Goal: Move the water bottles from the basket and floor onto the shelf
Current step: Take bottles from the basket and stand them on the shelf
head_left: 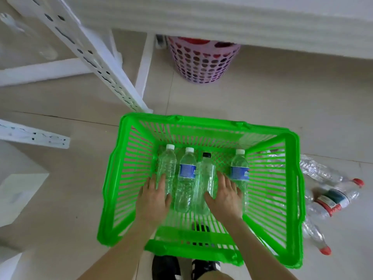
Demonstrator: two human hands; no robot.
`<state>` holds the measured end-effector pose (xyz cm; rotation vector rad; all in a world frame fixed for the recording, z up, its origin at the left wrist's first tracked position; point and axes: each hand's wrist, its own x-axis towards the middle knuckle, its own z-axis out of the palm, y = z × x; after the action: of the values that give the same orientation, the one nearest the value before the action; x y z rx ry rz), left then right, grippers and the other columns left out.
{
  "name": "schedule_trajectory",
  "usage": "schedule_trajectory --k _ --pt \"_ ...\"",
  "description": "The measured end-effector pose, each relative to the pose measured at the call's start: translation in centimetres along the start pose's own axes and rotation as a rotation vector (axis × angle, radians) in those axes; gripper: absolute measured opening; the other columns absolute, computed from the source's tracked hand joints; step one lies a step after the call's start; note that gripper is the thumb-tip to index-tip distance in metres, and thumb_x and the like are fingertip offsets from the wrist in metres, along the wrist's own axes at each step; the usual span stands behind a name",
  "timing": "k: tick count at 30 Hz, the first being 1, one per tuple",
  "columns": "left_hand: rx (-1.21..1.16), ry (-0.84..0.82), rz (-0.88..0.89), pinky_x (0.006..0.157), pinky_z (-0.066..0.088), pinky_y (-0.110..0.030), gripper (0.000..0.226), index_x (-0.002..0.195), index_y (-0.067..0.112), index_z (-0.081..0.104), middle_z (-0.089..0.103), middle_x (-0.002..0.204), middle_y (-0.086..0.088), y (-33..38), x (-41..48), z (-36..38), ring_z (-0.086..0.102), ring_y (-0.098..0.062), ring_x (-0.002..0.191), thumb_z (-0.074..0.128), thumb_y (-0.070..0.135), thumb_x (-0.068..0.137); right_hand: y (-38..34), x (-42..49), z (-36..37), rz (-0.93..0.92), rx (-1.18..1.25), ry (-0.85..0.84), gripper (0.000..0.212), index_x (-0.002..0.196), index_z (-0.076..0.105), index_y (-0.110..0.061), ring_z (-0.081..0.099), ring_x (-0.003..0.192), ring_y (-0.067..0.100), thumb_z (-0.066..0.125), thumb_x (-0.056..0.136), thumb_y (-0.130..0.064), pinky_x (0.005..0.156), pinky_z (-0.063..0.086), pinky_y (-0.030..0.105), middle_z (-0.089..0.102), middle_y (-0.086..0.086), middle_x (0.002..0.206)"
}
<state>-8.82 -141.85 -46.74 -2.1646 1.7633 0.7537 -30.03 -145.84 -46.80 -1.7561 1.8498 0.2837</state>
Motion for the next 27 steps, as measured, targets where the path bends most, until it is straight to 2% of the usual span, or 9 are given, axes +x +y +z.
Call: schedule_trajectory --k 4,7,9,11,13,17,21,24,27 --pt "-0.091 -0.025 -0.029 0.105 0.044 -0.04 0.072 0.153 0.01 0.009 0.032 0.154 -0.016 -0.8 2.3 2.9 0.041 -0.03 0.135 0.04 0.043 0.097 0.2 2.6 3.0 0.051 0.087 -0.003 0.083 0.151 0.018 -0.014 0.042 0.134 0.028 0.054 0.087 -0.055 0.107 0.037 0.048 0.04 0.008 0.149" --pt "-0.146 -0.071 -0.051 0.076 0.052 -0.029 0.076 0.153 0.005 0.006 0.045 0.141 -0.018 -1.2 4.0 4.4 0.059 -0.024 0.106 0.043 0.043 0.098 0.1 4.4 4.7 0.089 0.174 -0.036 0.086 0.149 0.017 -0.011 0.052 0.124 0.031 0.057 0.087 -0.054 0.095 0.049 0.047 0.043 0.012 0.144" --pt "-0.218 -0.107 -0.068 0.068 0.05 -0.03 0.082 0.153 0.005 0.002 0.054 0.128 -0.017 -1.5 5.0 5.0 0.062 -0.023 0.09 0.048 0.043 0.096 -0.2 5.6 5.5 0.133 0.262 -0.063 0.085 0.146 0.019 -0.009 0.061 0.11 0.034 0.059 0.086 -0.054 0.079 0.055 0.043 0.048 0.015 0.138" --pt "-0.304 -0.12 -0.098 0.077 0.053 -0.037 0.087 0.153 0.006 0.003 0.055 0.127 -0.017 -1.8 5.9 5.6 0.063 -0.027 0.094 0.054 0.043 0.094 -0.4 6.5 6.1 0.178 0.336 -0.089 0.083 0.141 0.021 -0.008 0.065 0.098 0.034 0.06 0.086 -0.056 0.071 0.056 0.041 0.055 0.017 0.127" --pt "-0.42 -0.143 -0.138 0.088 0.052 -0.041 0.09 0.153 0.008 0.005 0.053 0.135 -0.015 -1.9 6.6 6.0 0.061 -0.029 0.108 0.061 0.042 0.091 -0.5 7.2 6.5 0.209 0.384 -0.12 0.084 0.137 0.025 -0.007 0.065 0.092 0.033 0.062 0.083 -0.06 0.073 0.058 0.043 0.058 0.016 0.117" --pt "-0.742 -0.221 -0.224 0.108 0.041 -0.045 0.092 0.151 0.016 0.017 0.044 0.148 -0.004 -2.3 7.5 6.4 0.048 -0.024 0.131 0.075 0.033 0.082 -0.8 7.9 6.9 0.231 0.482 -0.15 0.088 0.132 0.029 -0.011 0.066 0.088 0.031 0.069 0.074 -0.064 0.074 0.059 0.046 0.059 0.012 0.107" --pt "-1.012 -0.241 -0.316 0.097 0.047 -0.039 0.077 0.137 0.032 0.037 0.06 0.117 0.017 -2.9 7.7 6.2 0.059 -0.015 0.112 0.082 0.022 0.075 -0.8 8.4 7.1 0.232 0.539 -0.133 0.085 0.128 0.035 -0.013 0.066 0.082 0.023 0.074 0.07 -0.062 0.071 0.059 0.039 0.061 0.004 0.1" --pt "-1.066 -0.24 -0.374 0.087 0.052 -0.036 0.069 0.129 0.035 0.043 0.064 0.114 0.011 -3.1 7.7 6.2 0.063 -0.013 0.103 0.082 0.021 0.074 -0.4 8.5 7.2 0.247 0.616 -0.121 0.073 0.122 0.041 -0.017 0.063 0.075 0.015 0.078 0.07 -0.053 0.07 0.058 0.037 0.06 -0.006 0.088" --pt "-1.093 -0.28 -0.44 0.076 0.052 -0.031 0.046 0.113 0.029 0.057 0.068 0.106 0.006 -3.2 7.5 6.1 0.065 -0.018 0.1 0.081 0.02 0.075 -0.2 8.4 6.9 0.259 0.689 -0.127 0.074 0.126 0.042 -0.019 0.065 0.08 0.017 0.08 0.069 -0.046 0.072 0.058 0.035 0.063 -0.004 0.093"
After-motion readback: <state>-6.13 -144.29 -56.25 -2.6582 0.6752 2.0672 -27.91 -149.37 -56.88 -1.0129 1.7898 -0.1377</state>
